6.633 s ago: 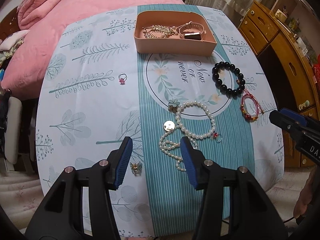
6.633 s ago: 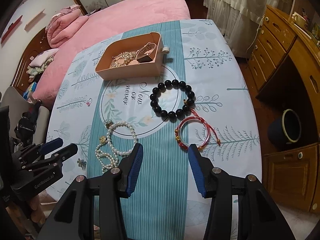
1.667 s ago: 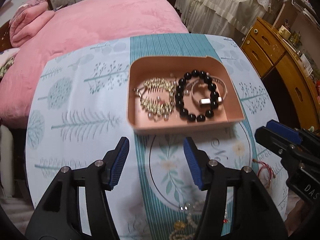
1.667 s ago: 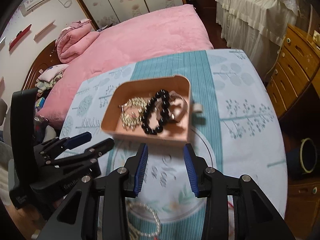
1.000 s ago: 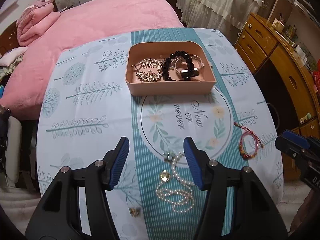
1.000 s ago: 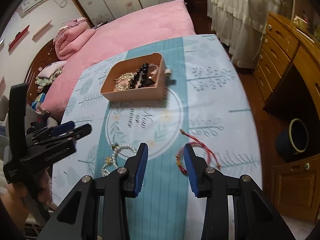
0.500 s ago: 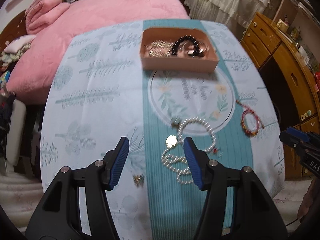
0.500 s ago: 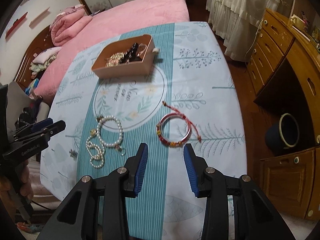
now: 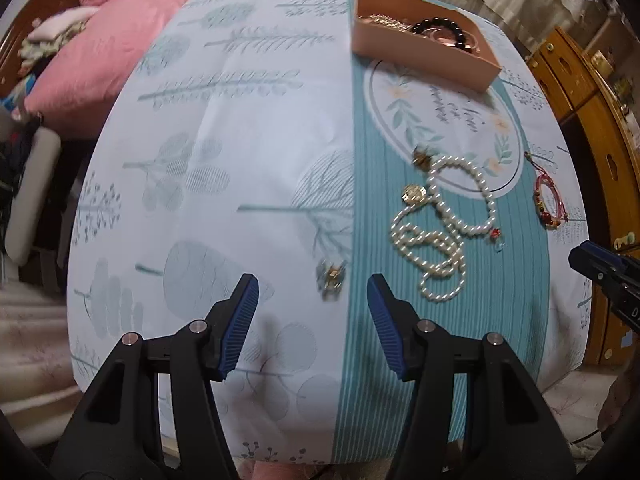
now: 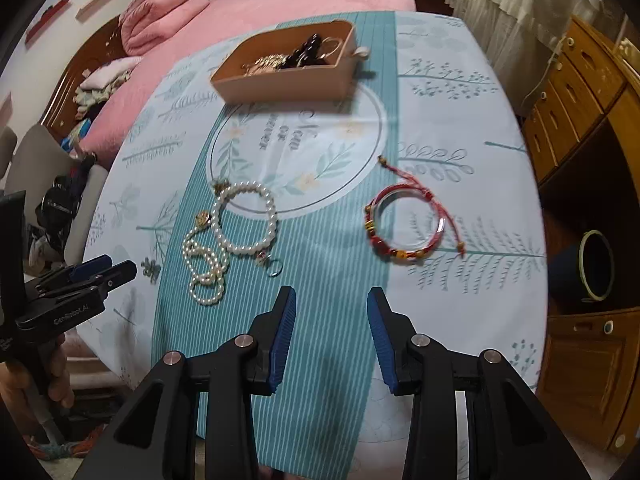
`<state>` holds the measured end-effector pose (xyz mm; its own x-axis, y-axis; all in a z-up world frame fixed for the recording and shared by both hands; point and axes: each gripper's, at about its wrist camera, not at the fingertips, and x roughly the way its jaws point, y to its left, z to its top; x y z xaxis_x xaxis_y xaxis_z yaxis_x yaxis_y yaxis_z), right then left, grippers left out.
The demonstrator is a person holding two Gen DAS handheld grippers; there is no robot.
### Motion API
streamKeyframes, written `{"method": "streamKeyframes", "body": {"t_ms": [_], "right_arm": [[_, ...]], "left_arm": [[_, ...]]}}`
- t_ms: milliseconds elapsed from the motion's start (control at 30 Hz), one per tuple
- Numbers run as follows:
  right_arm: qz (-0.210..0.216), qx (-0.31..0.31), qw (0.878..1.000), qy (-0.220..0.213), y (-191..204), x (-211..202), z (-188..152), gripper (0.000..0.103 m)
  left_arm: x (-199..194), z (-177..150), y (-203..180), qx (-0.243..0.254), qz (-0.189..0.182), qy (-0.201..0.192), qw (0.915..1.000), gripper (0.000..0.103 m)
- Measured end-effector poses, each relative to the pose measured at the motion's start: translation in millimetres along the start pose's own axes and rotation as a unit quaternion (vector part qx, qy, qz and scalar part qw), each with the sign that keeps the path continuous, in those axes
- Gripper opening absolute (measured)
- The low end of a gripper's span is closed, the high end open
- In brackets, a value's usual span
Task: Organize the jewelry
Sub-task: 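Move left tool to the gold butterfly charm while right tool moves to pearl bracelet, then grasp the butterfly charm with left gripper while right gripper grasps the pearl bracelet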
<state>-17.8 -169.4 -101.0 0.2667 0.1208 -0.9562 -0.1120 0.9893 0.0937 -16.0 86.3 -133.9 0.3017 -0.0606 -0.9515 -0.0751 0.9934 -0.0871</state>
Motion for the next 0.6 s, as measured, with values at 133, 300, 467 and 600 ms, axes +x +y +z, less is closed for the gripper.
{"method": "streamKeyframes", "body": {"t_ms": [133, 300, 467, 600], "right_arm": [[0.005, -0.007, 1.0, 0.011, 7.9, 9.8, -1.1, 0.037], [0.011, -0.022, 1.0, 0.007, 20.7, 14.8, 4.4, 0.037], [0.013, -0.022, 1.0, 0.008, 27.1, 22.3, 14.9, 0.037], [0.014, -0.025, 1.0, 0.001, 31.7, 27.9, 28.7, 0.037]], "left_arm": [[5.7, -13.0, 14.5, -0.022, -0.005, 0.011, 0.9997, 0.054], [11.3, -20.0, 23.8, -0.036, -0.006, 0.015, 0.9992, 0.054], [17.8, -17.6, 21.9, -0.031, -0.018, 0.012, 0.9993, 0.054], [16.8, -11.9, 15.6, -0.023, -0.032, 0.004, 0.9992, 0.054]]}}
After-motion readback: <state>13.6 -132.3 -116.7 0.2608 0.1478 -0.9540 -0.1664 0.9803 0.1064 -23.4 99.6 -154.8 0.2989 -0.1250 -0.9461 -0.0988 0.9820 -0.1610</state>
